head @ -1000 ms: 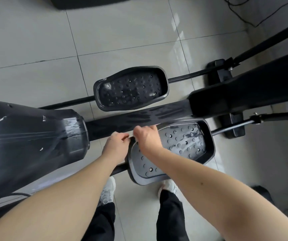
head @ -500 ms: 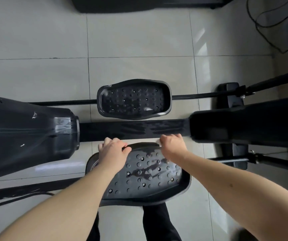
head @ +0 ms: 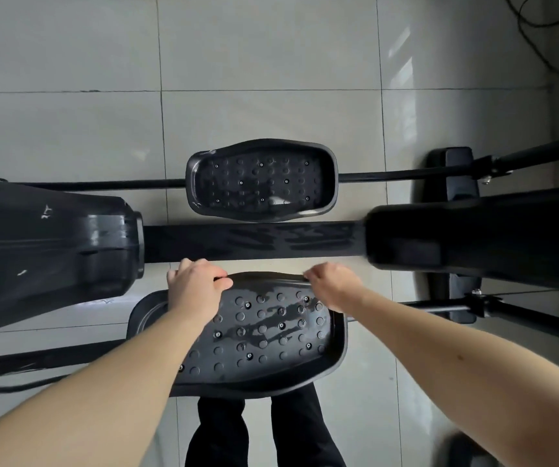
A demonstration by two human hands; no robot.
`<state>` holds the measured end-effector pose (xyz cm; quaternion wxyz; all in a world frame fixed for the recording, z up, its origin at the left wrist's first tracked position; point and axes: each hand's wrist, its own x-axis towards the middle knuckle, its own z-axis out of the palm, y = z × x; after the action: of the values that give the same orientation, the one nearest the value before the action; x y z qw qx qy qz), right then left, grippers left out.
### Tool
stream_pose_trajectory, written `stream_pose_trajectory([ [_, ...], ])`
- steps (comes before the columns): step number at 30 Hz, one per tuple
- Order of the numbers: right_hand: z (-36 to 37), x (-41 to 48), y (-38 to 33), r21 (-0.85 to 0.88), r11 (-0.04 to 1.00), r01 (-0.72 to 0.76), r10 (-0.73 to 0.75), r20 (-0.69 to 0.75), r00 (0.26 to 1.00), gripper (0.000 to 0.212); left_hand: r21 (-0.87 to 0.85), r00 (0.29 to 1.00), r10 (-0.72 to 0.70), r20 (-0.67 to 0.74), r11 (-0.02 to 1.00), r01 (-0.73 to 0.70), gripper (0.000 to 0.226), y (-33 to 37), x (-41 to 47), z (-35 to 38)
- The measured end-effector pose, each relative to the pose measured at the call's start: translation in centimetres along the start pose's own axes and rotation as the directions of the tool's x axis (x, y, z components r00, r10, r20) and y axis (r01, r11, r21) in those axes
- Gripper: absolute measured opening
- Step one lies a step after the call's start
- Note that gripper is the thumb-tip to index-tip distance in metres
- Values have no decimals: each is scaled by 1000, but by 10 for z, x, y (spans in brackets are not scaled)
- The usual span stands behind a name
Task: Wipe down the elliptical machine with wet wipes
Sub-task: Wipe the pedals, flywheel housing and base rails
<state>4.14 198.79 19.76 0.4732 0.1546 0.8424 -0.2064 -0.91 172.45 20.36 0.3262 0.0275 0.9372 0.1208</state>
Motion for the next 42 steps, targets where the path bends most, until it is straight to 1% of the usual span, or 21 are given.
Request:
stream_pose_trajectory([
  [1,-3,-1,6,9,999,-32,32,1,999,37,-4,1000,-6,1,1000,6,20,-1,-1,0],
  [3,-5,3,-6,42,998,-38,38,5,999,37,-12,1000,-14,-5,1000,14,20,-3,-1,0],
  [6,3,9,-60,153,987,47,-56,51,997,35,-20,1000,-22,-8,1000,22,20,-3,-1,0],
  [8,9,10,-96,188,976,110,-125,65,990,33,-21,1000,-29,-9,999,29,21,-2,-1,0],
  [11,12,12,-107,181,969,166,-178,53,983,37,-29,999,-36,-14,999,35,20,-4,-1,0],
  [13,11,13,-82,156,983,101,-108,40,993,40,-42,999,-42,-19,998,41,21,-5,-3,0],
  [16,1,5,-27,160,984,-78,77,12,997,38,-63,999,-42,-24,997,40,20,-6,-3,2],
  [18,-3,0,2,158,969,-191,195,-10,981,36,-82,999,-36,-36,996,33,20,-6,-3,3],
  [20,-2,-7,14,120,956,-269,275,-41,961,38,-89,999,-28,-38,996,24,20,-6,-2,4],
  [21,1,-10,15,148,937,-317,327,-50,944,38,-88,999,-21,-31,996,18,21,-6,-2,4],
  [23,8,-14,5,222,913,-342,366,-78,927,39,-88,1000,-5,-27,996,3,23,-7,-2,4],
  [25,16,-13,-11,298,905,-304,365,-175,914,38,-97,1000,8,-20,995,-10,24,-9,0,3],
  [27,23,-13,-37,285,931,-229,294,-212,932,34,-105,999,37,-14,994,-38,25,-11,0,3],
  [29,28,-16,-64,159,975,-152,186,-225,956,29,-113,997,80,-14,990,-81,27,-13,-3,2],
  [31,26,-16,-93,129,990,-49,77,-221,972,30,-130,994,97,-49,986,-103,30,-21,-8,-2],
  [33,18,-18,-125,145,988,51,-25,-179,984,36,-141,995,71,-76,987,-82,32,-37,-18,-9],
  [36,11,-26,-176,298,942,157,-130,-108,986,33,-186,993,27,-112,981,-48,36,-68,-34,-21],
  [37,11,-31,-193,337,924,183,-157,-103,982,32,-223,990,10,-138,974,-41,35,-78,-41,-26],
  [39,17,-37,-222,373,898,234,-215,-94,972,32,-359,972,-63,-226,933,-22,33,-97,-52,-36],
  [40,22,-39,-234,391,885,252,-239,-84,967,31,-461,962,-119,-245,888,-8,32,-106,-57,-41],
  [42,33,-41,-256,453,847,279,-280,-65,958,24,-676,955,-228,-190,736,41,34,-125,-68,-50],
])
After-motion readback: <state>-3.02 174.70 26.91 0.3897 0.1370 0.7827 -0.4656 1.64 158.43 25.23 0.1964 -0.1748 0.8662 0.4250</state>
